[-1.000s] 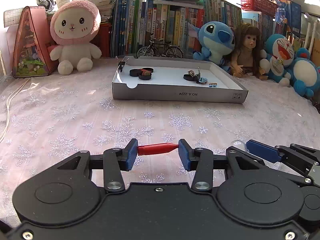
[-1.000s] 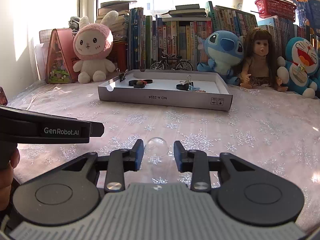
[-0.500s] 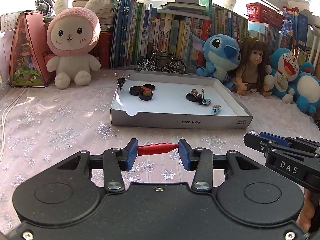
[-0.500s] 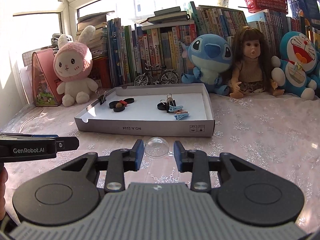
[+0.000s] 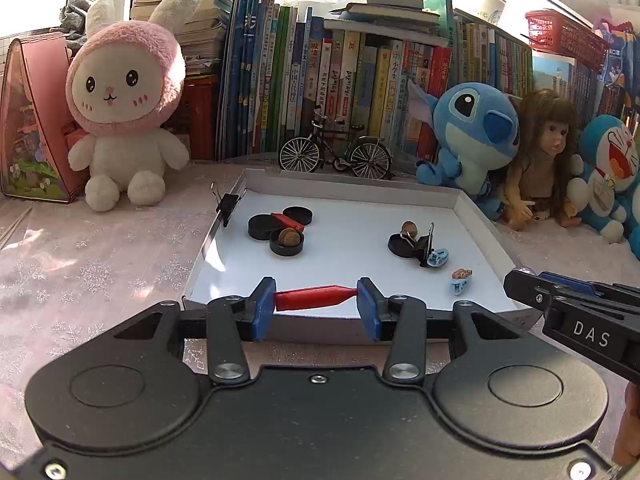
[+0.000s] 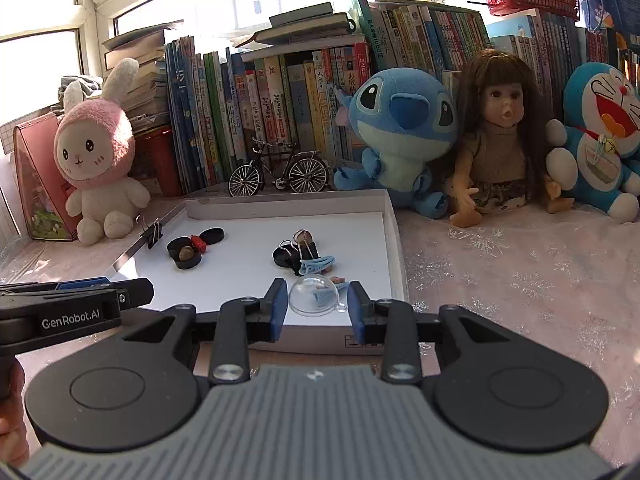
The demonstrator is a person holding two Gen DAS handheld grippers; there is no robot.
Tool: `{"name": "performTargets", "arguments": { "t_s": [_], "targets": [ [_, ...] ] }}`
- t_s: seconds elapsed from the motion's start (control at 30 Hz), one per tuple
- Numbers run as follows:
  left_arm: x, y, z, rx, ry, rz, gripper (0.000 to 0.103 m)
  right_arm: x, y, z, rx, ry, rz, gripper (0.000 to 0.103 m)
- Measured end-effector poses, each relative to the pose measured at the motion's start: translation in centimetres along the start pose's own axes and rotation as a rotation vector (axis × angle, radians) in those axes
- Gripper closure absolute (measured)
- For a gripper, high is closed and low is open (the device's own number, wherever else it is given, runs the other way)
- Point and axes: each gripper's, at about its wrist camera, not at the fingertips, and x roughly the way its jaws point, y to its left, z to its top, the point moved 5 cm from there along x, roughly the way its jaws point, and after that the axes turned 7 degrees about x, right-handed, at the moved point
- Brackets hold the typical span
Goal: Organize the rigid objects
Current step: 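Carry the red crayon in the left gripper over the tray while the right carries the marble, then open the left gripper to drop the crayon in the tray while the right releases the marble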
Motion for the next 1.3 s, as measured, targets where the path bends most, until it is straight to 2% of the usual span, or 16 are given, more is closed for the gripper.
{"name": "performTargets", "arguments": {
  "t_s": [0.27,0.5,0.73,1.3],
  "targets": [
    [4.0,0.4,1.1,0.061,0.010,0.081,0.061,3.9,-0.1,0.3,-0.009,0.065,-0.021,0.066],
    [6.4,0.5,1.0,0.079,0.032,0.077,0.061,6.4,-0.4,0.2,0.031,0.129,-0.021,0.066],
    [7.9,1.2,0.8,0.050,0.075,0.077,0.061,7.6,-0.2,0.1,0.028,0.141,-0.027,0.066],
    [9.8,1.9,0.7,0.053,0.102,0.073,0.061,9.5,-0.6,0.4,0.062,0.155,-0.045,0.066]
  ]
}}
